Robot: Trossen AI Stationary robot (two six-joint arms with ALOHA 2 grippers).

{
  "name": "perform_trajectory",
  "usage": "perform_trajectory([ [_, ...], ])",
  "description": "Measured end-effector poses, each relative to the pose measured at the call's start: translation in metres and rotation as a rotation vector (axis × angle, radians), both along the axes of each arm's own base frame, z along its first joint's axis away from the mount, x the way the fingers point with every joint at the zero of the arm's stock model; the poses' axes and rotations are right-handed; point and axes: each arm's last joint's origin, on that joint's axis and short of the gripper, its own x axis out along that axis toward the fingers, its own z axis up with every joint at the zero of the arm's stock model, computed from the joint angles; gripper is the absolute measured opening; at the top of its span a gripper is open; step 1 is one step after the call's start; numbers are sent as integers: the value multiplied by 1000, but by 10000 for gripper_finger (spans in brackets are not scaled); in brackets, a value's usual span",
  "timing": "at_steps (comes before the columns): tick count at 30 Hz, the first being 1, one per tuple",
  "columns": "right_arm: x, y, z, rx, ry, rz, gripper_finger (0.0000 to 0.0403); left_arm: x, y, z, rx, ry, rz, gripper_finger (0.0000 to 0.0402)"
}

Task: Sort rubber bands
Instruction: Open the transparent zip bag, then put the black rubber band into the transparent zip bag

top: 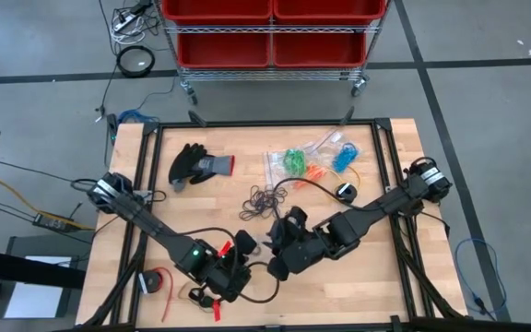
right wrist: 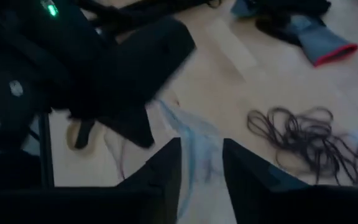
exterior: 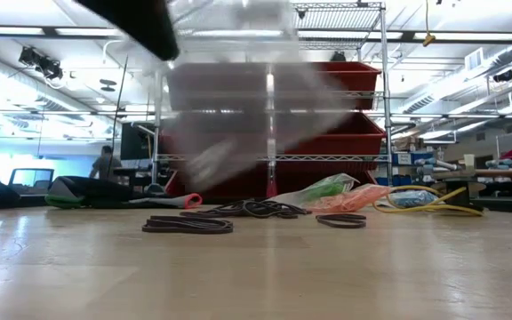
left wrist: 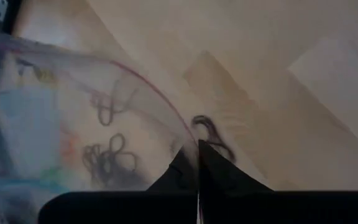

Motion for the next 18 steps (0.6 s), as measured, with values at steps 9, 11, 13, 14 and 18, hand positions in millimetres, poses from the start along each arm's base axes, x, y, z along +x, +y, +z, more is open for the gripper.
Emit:
perform_trajectory([
  [9, -15, -3, -12, 73, 156, -107, 125, -4, -9, -5, -36, -30, -11, 0],
  [11, -20, -2, -14, 49, 181, -119, 125, -5, -8, -6, -39, -16, 2, 0],
  [13, -24, -1, -18, 35, 202, -136, 125, -7, -8, -6, -53, 0, 13, 0],
  [14, -25, -1, -22, 32, 207, -151, 124, -8, -7, -7, -58, 13, 22, 0],
  [18, -34, -1, -50, 23, 252, -200, 124, -9, -7, -7, -87, 23, 65, 0],
])
